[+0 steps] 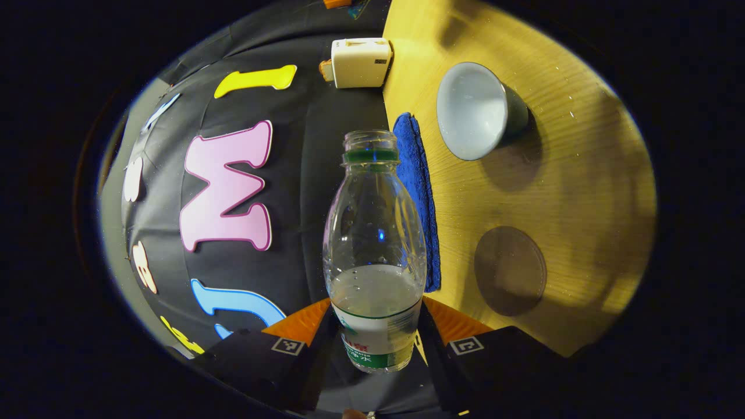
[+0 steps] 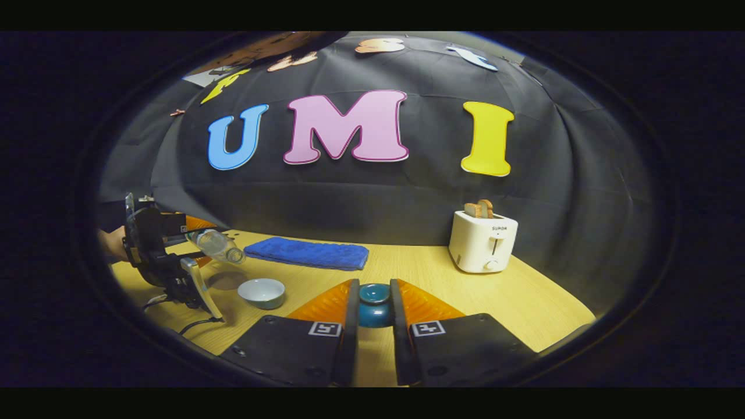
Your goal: Open the teacup lid with one hand, grasp the water bottle and pour water into the teacup with the other hand; after pouring, place the water bottle on the coaster and then close the teacup lid.
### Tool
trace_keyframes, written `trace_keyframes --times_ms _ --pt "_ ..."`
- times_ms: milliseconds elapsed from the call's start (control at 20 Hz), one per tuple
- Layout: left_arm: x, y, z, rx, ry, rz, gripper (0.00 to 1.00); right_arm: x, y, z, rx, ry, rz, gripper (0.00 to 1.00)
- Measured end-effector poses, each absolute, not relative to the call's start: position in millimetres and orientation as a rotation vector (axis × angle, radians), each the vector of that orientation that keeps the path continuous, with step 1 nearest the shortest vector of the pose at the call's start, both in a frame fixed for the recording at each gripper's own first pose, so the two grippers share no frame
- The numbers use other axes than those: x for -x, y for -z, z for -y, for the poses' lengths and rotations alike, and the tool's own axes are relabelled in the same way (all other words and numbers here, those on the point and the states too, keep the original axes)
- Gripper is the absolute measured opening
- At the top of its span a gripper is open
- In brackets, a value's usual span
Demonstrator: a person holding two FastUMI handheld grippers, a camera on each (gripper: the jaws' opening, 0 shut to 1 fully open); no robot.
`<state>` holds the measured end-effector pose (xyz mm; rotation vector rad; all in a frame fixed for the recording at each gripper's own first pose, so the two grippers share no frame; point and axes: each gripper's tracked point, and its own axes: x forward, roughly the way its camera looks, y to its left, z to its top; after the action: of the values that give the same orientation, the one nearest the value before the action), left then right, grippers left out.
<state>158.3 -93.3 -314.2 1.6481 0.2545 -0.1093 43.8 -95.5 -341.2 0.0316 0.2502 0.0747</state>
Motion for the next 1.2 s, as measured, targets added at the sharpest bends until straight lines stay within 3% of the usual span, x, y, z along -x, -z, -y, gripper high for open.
trace_keyframes --times_ms 250,300,500,550,750,850,950,1000,1200 --pt "-163.7 317.2 92.9 -1.707 0.122 -0.226 0.75 -40.8 342.9 97.7 -0.032 -0.072 -0.255 0.34" --pt "-164.5 316.9 93.8 -1.716 0.126 -0.219 0.75 -40.3 344.3 98.9 -0.030 -0.072 -0.257 0.24" --pt "-168.0 311.9 96.5 -1.752 0.134 -0.191 0.75 -37.7 343.0 100.0 -0.031 -0.068 -0.256 0.34" --pt "-168.8 310.0 96.8 -1.759 0.136 -0.184 0.75 -37.9 343.7 99.2 -0.031 -0.068 -0.258 0.29" --pt "-172.2 305.9 97.6 -1.786 0.143 -0.164 0.75 -36.7 343.6 97.6 -0.036 -0.067 -0.254 0.34" --pt "-173.3 304.4 96.2 -1.795 0.143 -0.158 0.75 -37.1 341.0 97.3 -0.028 -0.070 -0.243 0.24" --pt "-174.4 302.5 95.8 -1.806 0.143 -0.149 0.75 -36.8 339.5 97.9 -0.019 -0.074 -0.238 0.24" --pt "-175.3 301.3 94.8 -1.814 0.140 -0.149 0.75 -35.8 339.8 98.9 -0.016 -0.074 -0.239 0.29" --pt "-179.3 295.0 92.5 -1.841 0.131 -0.133 0.75 -34.5 338.4 99.6 -0.014 -0.073 -0.237 0.29"
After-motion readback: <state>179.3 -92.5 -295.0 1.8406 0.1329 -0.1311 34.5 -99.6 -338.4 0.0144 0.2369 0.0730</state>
